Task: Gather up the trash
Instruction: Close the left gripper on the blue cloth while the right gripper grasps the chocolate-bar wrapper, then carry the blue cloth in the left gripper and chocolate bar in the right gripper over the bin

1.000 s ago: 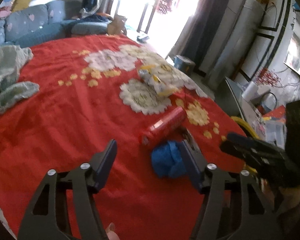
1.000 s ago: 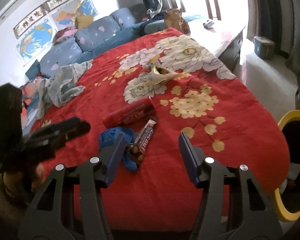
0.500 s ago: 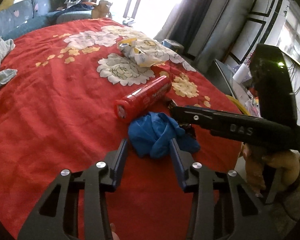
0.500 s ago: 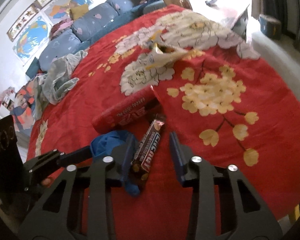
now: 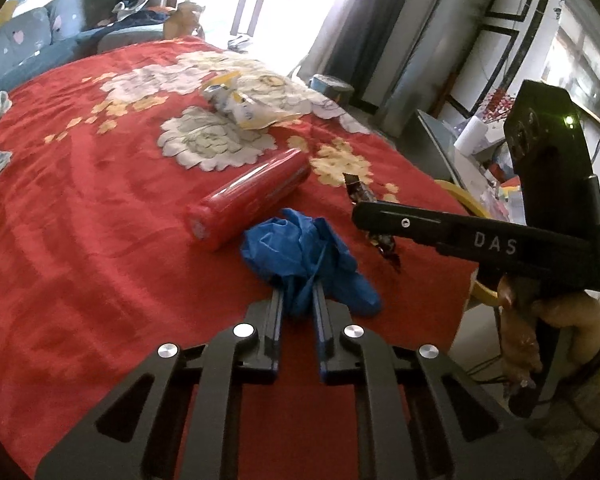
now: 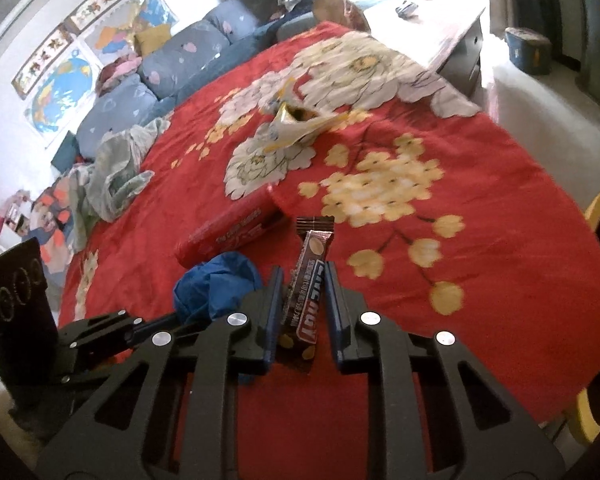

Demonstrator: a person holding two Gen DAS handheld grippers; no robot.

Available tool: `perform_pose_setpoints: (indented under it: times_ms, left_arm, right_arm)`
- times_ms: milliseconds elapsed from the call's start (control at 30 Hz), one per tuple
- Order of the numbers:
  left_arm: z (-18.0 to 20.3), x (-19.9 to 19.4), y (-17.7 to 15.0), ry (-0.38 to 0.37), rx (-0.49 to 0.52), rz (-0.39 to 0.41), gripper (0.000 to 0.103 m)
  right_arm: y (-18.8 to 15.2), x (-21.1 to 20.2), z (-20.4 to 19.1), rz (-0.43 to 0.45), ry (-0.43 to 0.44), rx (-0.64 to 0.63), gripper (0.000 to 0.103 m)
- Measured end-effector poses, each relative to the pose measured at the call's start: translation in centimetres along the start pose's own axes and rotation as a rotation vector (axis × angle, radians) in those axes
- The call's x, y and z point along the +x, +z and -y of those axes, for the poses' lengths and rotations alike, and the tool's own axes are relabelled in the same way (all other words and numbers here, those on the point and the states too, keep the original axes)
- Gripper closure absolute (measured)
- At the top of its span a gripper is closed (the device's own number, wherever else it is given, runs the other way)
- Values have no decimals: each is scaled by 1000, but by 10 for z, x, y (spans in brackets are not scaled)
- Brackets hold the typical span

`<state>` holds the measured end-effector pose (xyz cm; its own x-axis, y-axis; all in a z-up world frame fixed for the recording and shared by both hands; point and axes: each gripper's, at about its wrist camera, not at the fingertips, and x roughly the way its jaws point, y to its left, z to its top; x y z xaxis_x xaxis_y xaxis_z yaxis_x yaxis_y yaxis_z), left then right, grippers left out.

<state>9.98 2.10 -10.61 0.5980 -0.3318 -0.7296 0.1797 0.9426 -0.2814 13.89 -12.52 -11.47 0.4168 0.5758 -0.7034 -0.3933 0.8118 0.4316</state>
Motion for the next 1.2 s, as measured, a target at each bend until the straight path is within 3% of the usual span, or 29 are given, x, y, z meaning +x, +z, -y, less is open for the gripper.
perform_pose_setpoints:
  times_ms: [567,1200]
  left_arm:
    - [62,-2,32,-80,75,76,92]
    - [123,11,50,-149,173,91,92]
  right_arm:
    - [8,-66,48,149,-60,73,88]
    - [5,-117,119,262,-138,225,88]
